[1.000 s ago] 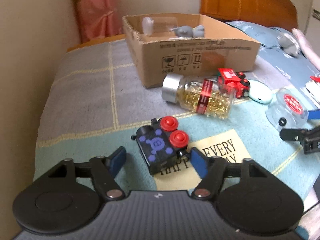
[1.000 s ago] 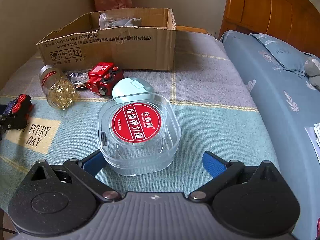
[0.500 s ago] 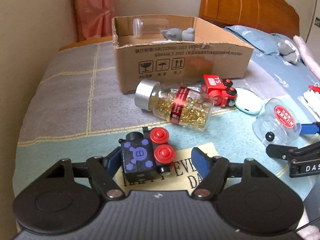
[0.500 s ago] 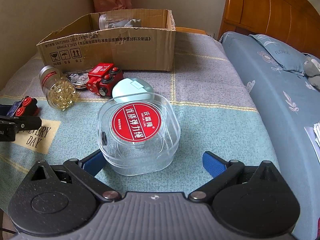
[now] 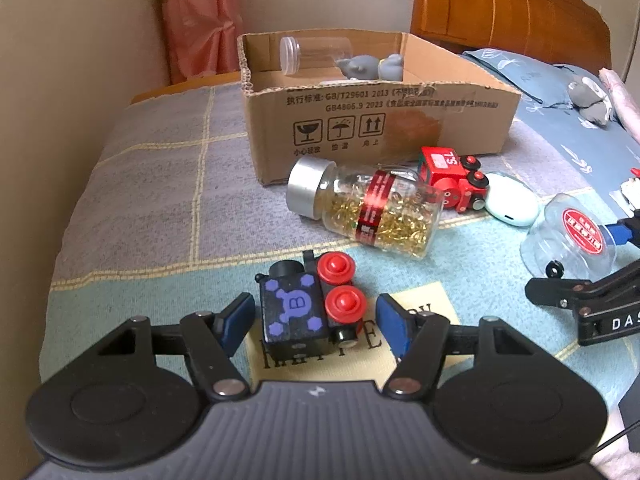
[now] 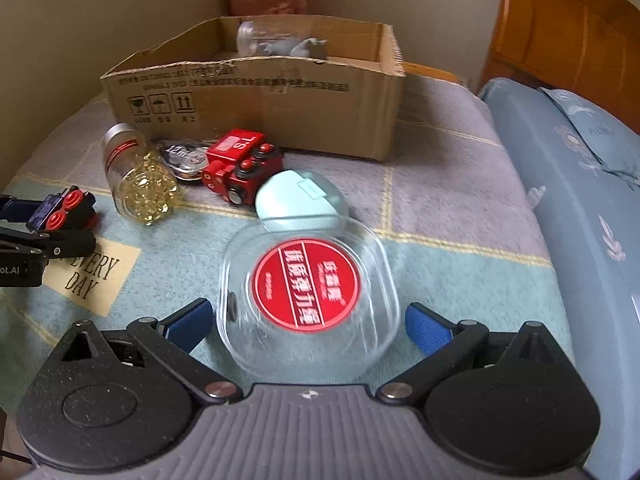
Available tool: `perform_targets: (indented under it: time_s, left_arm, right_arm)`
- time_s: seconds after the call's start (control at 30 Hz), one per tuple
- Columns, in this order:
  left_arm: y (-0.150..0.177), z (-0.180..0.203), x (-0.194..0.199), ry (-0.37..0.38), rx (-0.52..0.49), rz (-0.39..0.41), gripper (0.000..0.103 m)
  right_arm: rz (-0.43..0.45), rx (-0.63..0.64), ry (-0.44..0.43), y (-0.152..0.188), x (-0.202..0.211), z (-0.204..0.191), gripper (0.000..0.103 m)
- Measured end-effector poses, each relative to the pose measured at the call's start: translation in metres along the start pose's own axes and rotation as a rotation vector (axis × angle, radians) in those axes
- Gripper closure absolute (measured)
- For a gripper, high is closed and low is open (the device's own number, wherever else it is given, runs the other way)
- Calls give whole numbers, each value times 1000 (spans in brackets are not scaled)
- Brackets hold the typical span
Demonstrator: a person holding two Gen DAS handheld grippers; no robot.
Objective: Organize rigid objects
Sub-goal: 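Grasp the black-and-red toy block with left tool while right tool grasps red-label clear box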
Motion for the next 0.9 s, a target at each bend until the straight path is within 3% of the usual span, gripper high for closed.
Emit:
perform_targets:
  time_s: [0.27,0.53,0.8,0.9]
  left_arm:
    - [-1,5,-1,-4,-2,-5,37]
    - [-2,3,0,-13,26,-5,41]
    - [-4,-1,-1,-7,29,-22,43]
    - [-5,-3,0,-12,21,-27,50]
  right_arm:
    - [-20,77,-45,-6,-1,-5,2]
    - [-16,162,-63,-7,9,-9,21]
    - [-35,187,-63,-10,8,-10,21]
    - [-38,194,-67,-9,10,-9,22]
Point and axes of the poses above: each gripper's, at about its wrist camera, not at the fingertips, and x roughly against the way its jaws point, z to its right, y to its underside, the point moved 9 cm from there along -x, roughly the way its jaws point, and after that the axes turned 9 degrees about y, right-handed, at the moved point
